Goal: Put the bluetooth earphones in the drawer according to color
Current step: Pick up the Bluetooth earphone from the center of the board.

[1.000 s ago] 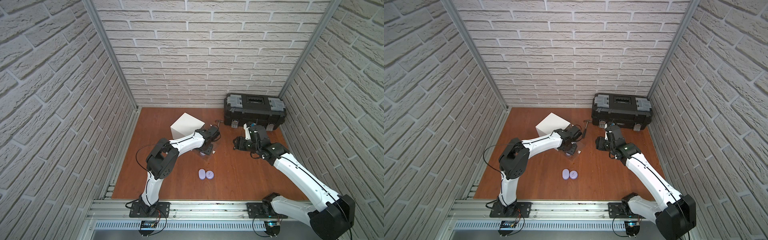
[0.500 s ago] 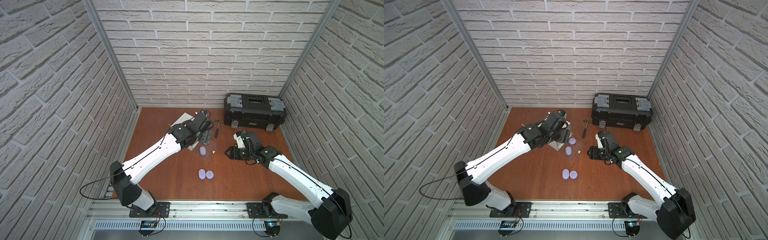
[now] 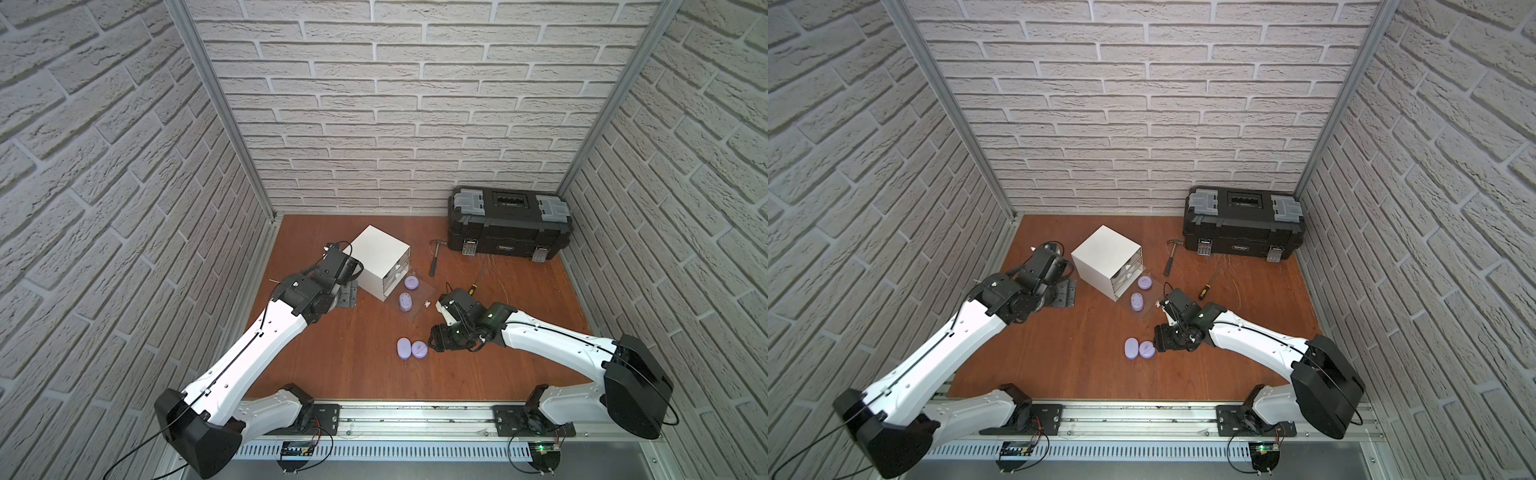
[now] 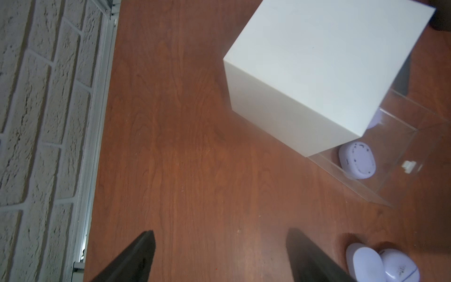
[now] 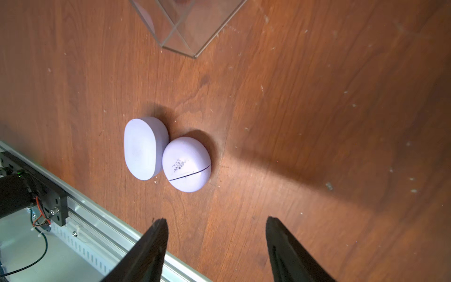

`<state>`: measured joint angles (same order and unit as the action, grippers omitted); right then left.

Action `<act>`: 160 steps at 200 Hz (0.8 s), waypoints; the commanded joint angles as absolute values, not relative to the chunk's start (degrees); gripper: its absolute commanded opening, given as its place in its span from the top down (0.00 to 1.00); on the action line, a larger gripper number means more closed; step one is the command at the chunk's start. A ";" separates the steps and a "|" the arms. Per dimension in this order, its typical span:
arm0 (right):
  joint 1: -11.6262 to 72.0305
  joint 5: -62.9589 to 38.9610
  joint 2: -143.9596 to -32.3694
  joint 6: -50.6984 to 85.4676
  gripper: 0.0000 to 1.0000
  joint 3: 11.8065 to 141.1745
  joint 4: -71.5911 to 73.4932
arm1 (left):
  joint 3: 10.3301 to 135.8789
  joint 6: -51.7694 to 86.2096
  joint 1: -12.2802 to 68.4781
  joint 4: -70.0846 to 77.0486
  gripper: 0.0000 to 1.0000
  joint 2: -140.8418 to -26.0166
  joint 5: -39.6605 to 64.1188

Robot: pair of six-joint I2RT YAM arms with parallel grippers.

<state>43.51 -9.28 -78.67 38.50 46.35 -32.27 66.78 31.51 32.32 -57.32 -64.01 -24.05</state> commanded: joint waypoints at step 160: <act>51.11 -3.44 -96.36 38.50 0.25 59.97 -36.54 | 58.27 31.92 27.70 -55.20 0.10 -58.68 -18.46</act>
<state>50.04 -5.48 -95.02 38.96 57.87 -34.35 59.18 31.75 28.29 -56.77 -59.83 -19.20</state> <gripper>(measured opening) 0.751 0.898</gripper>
